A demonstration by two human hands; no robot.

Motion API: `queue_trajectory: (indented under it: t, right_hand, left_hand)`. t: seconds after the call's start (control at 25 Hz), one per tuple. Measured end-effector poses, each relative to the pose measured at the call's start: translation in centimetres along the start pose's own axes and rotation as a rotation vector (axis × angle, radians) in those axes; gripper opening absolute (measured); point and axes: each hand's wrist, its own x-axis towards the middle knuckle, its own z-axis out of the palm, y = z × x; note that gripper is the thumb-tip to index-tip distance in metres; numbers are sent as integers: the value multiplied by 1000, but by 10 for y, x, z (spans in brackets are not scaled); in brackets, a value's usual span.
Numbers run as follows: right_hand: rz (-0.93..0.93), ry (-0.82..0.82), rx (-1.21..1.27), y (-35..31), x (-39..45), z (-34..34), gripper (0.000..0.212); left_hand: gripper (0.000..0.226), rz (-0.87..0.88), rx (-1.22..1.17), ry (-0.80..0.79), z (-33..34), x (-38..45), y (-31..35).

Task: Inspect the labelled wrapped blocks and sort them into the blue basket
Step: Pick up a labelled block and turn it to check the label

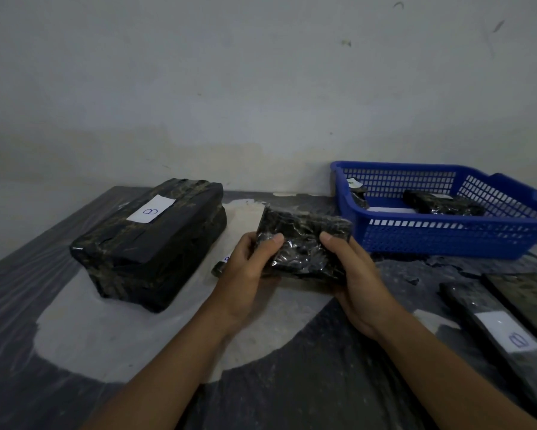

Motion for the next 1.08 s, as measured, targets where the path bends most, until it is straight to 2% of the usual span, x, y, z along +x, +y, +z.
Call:
queue_trajectory:
  t: [0.16, 0.28, 0.44, 0.64, 0.88, 1.0, 1.08]
  right_hand:
    - [-2, -39, -25, 2, 3, -2, 58]
    - [-22, -10, -84, 8, 6, -6, 59]
    - [-74, 11, -204, 13, 9, -7, 59]
    - [-92, 18, -217, 16, 10, -7, 59]
    - [-38, -20, -121, 13, 9, -8, 50]
    - [-35, -15, -136, 11, 8, -6, 56]
    - [-57, 3, -169, 11, 8, -6, 49]
  left_hand:
    - [42, -40, -33, -18, -5, 6, -1]
    - [44, -24, 13, -32, -6, 8, -4]
    - [37, 30, 81, 14, -5, 8, -6]
    - [27, 56, 91, 49, -5, 12, -9]
    - [50, 5, 48, 11, -6, 10, -7]
    - [39, 13, 39, 14, -6, 11, -8]
    - [30, 25, 25, 31, -5, 11, -8]
